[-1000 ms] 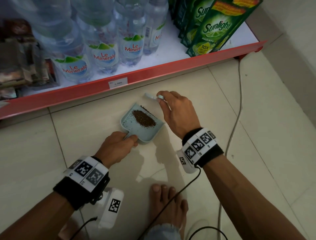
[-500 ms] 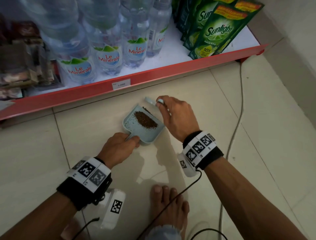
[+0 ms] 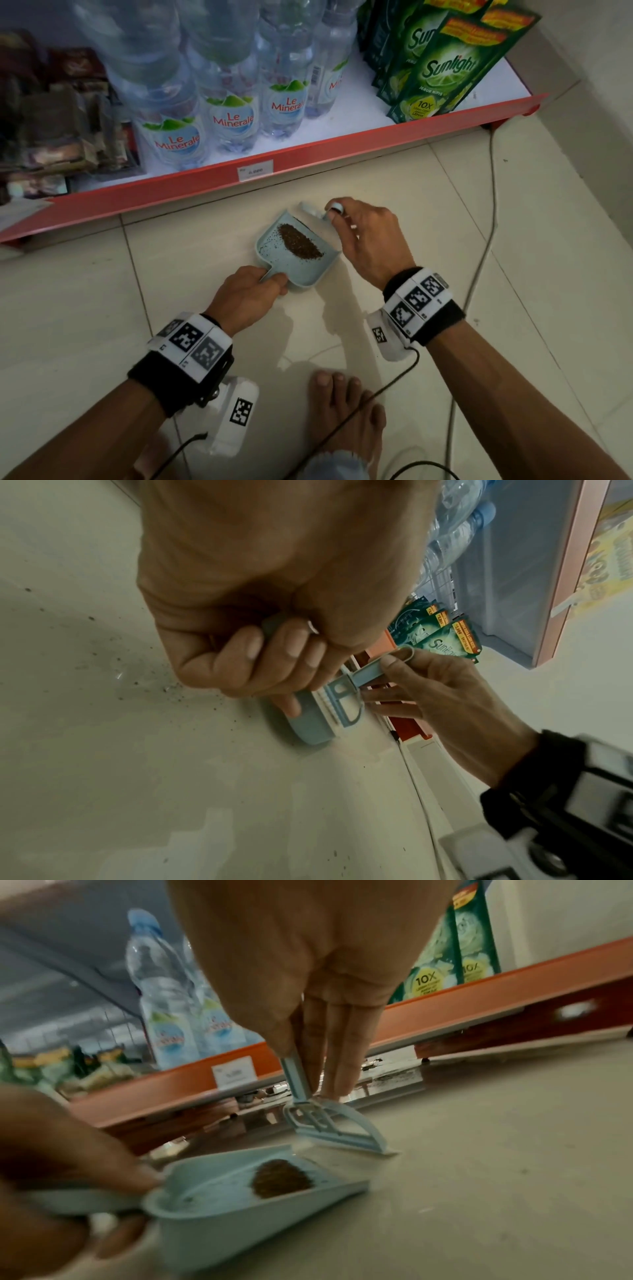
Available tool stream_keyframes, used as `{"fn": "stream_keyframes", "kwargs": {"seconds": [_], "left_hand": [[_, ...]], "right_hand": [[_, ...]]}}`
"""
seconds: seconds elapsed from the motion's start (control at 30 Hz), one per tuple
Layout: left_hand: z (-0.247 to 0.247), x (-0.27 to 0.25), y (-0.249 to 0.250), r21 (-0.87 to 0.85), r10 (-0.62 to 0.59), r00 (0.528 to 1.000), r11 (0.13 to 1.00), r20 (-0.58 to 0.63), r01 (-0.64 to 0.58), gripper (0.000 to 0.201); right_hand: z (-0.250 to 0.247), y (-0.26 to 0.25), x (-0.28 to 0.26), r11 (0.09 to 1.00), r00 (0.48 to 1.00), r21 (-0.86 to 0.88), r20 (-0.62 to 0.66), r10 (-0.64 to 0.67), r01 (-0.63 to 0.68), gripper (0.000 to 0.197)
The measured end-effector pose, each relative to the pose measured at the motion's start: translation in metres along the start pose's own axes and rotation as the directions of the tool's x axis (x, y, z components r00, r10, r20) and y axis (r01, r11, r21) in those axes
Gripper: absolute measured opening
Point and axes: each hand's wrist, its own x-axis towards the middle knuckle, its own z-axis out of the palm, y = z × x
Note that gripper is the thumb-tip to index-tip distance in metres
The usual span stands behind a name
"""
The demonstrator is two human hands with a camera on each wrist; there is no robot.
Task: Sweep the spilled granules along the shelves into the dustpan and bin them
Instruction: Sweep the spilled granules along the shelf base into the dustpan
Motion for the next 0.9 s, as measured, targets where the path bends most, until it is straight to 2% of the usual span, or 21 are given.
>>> {"fn": "stream_keyframes", "kwargs": {"seconds": [0.1, 0.2, 0.3, 0.4, 0.5, 0.57, 0.67, 0.77, 0.83, 0.9], "left_hand": [[0.000, -0.001, -0.001, -0.019, 0.013, 1.000, 1.000, -0.006, -0.013, 0.031], [0.000, -0.003, -0.005, -0.043, 0.047, 0.999, 0.998, -0.010, -0.047, 0.031], [0.000, -0.008, -0.013, -0.057, 0.076, 0.997, 0.995, -0.019, -0.077, 0.032], [-0.001, -0.016, -0.023, -0.095, 0.102, 0.995, 0.990, -0.014, -0.103, 0.033], [-0.005, -0.025, -0.033, -0.134, 0.111, 0.994, 0.985, -0.017, -0.113, 0.033], [-0.008, -0.032, -0.039, -0.141, 0.112, 0.993, 0.983, -0.022, -0.114, 0.033], [-0.014, -0.039, -0.047, -0.159, 0.091, 0.995, 0.983, -0.037, -0.095, 0.033], [-0.018, -0.042, -0.052, -0.182, 0.068, 0.997, 0.980, -0.044, -0.075, 0.033], [-0.020, -0.044, -0.056, -0.191, 0.062, 0.997, 0.979, -0.052, -0.071, 0.033], [-0.022, -0.045, -0.059, -0.202, 0.057, 0.997, 0.977, -0.052, -0.067, 0.033]], "right_hand": [[-0.002, -0.013, -0.013, 0.991, 0.998, 0.131, 0.040, -0.043, 0.038, 0.021], [-0.013, -0.015, -0.011, 0.980, 0.997, 0.190, -0.072, -0.041, 0.054, 0.018], [-0.027, -0.002, 0.006, 0.990, 0.984, 0.138, -0.180, -0.004, 0.030, 0.018], [-0.028, 0.015, 0.030, 0.997, 0.978, 0.076, -0.202, 0.045, -0.030, 0.021], [-0.015, 0.017, 0.048, 0.998, 0.992, 0.063, -0.126, 0.010, -0.002, 0.021], [-0.006, 0.011, 0.048, 0.994, 0.995, 0.051, 0.004, -0.099, 0.099, 0.021], [-0.006, 0.007, 0.035, 0.957, 0.936, -0.012, 0.211, -0.281, 0.290, 0.024], [-0.021, 0.019, 0.021, 0.930, 0.878, -0.021, 0.336, -0.339, 0.367, 0.026], [-0.033, 0.030, 0.012, 0.919, 0.860, -0.040, 0.372, -0.350, 0.391, 0.026], [-0.043, 0.037, 0.009, 0.928, 0.886, -0.031, 0.309, -0.345, 0.372, 0.024]]}}
